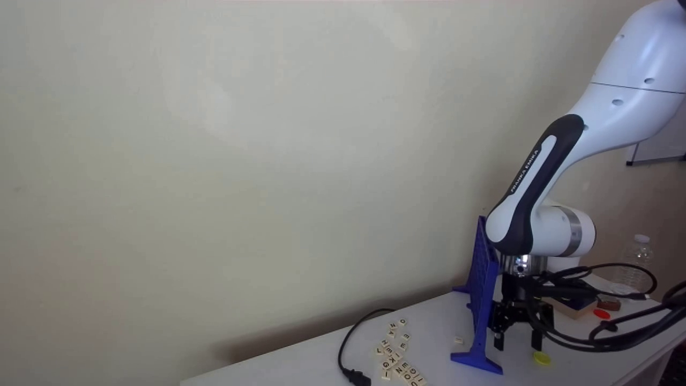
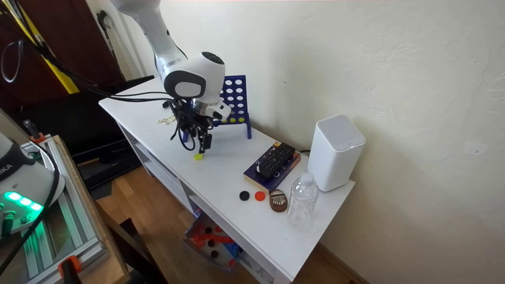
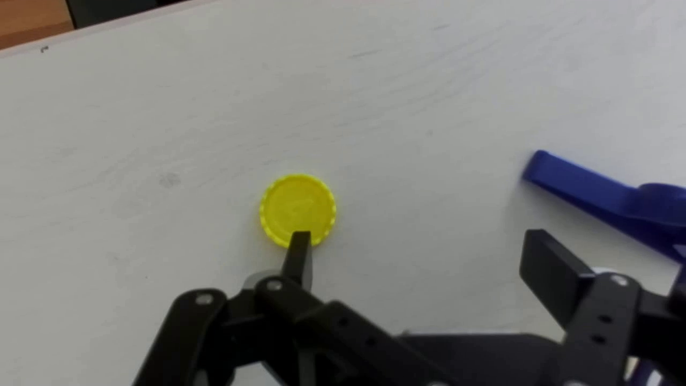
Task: Put the yellow chip into the connect four game
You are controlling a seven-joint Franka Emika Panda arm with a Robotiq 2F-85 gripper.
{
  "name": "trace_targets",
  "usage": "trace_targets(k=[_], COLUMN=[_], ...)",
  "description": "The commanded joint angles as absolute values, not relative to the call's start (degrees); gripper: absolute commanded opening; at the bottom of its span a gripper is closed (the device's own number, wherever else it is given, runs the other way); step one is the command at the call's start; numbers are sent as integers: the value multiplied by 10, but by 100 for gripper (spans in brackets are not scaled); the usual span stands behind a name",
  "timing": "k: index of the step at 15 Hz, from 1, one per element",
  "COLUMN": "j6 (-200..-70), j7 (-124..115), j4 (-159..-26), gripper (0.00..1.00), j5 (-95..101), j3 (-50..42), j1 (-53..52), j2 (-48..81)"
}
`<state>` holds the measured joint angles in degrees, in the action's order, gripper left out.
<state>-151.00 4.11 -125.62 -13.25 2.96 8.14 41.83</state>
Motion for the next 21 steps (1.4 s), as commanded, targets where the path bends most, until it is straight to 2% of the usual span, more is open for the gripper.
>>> trace_targets(k=[1, 14, 18, 19, 20, 21], j6=[-1522, -1557, -1557, -1558, -1557, -1557], j7=[54, 39, 37, 37, 36, 36], j4=[-1291, -1290, -1287, -1286, -1285, -1285], gripper=[100, 99, 87, 80, 86, 81], j5=[-116, -46, -37, -36, -34, -33], j3=[27, -13, -17, -18, -19, -20], j1=[81, 52, 45, 44, 42, 41], j2=[389, 410, 419, 421, 423, 424])
